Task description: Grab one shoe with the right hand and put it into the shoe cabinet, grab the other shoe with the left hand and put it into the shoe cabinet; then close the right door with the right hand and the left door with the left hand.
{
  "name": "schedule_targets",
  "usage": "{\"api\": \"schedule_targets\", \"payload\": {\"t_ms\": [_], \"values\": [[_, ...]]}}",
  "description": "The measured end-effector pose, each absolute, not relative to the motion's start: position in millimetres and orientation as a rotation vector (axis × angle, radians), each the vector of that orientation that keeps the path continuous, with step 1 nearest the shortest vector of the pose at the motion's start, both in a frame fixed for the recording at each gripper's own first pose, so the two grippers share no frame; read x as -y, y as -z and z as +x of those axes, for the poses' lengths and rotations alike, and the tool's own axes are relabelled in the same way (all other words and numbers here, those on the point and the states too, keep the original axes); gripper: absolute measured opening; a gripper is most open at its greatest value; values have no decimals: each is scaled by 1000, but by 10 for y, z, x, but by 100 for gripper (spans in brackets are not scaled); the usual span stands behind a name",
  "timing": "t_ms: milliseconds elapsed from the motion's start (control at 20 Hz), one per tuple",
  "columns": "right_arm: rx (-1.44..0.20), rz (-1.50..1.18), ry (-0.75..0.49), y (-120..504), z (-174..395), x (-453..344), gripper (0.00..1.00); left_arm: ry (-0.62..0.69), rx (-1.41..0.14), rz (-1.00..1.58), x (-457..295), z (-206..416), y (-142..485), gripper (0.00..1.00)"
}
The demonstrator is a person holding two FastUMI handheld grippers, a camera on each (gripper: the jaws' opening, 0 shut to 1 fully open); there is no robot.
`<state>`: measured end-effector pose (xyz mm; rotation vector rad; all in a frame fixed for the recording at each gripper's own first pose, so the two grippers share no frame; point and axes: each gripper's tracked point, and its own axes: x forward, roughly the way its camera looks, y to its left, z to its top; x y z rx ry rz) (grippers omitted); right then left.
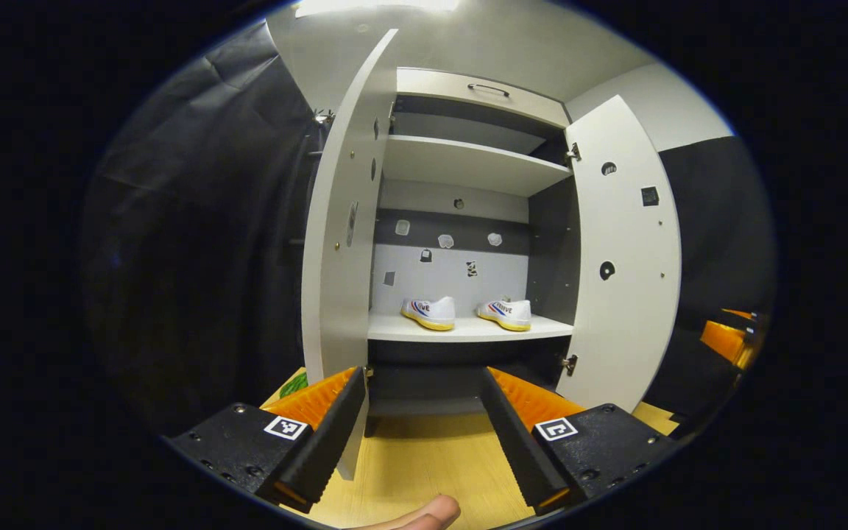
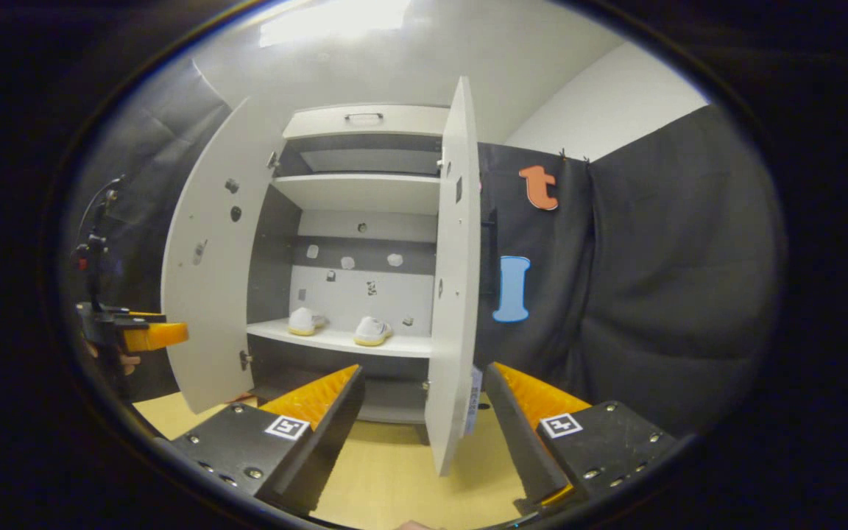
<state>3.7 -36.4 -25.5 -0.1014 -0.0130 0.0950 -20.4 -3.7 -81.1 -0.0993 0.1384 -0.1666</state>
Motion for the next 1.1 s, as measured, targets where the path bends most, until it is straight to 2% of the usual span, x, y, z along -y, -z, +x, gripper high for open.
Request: {"api": "schedule_targets", "payload": {"t_ms": [200, 600, 900, 1000, 1050, 1100], "values": [[-27, -94, -19, 60, 386, 859, 98, 258, -112, -54, 70, -335, 786, 96], [-63, -91, 1, -352, 1149, 1579, 99, 266, -116, -75, -49, -391, 874, 96], [1, -74, 62, -742, 1646, 2210, 98, 248, -140, -67, -100, -337, 953, 96], [-17, -53, 66, -722, 1823, 2319, 99, 251, -144, -69, -89, -334, 964, 94], [-30, -50, 62, -708, 1873, 2308, 99, 252, -142, -69, -83, -322, 969, 96], [-44, -47, 52, -672, 1910, 2279, 99, 254, -140, -71, -80, -314, 966, 94]]}}
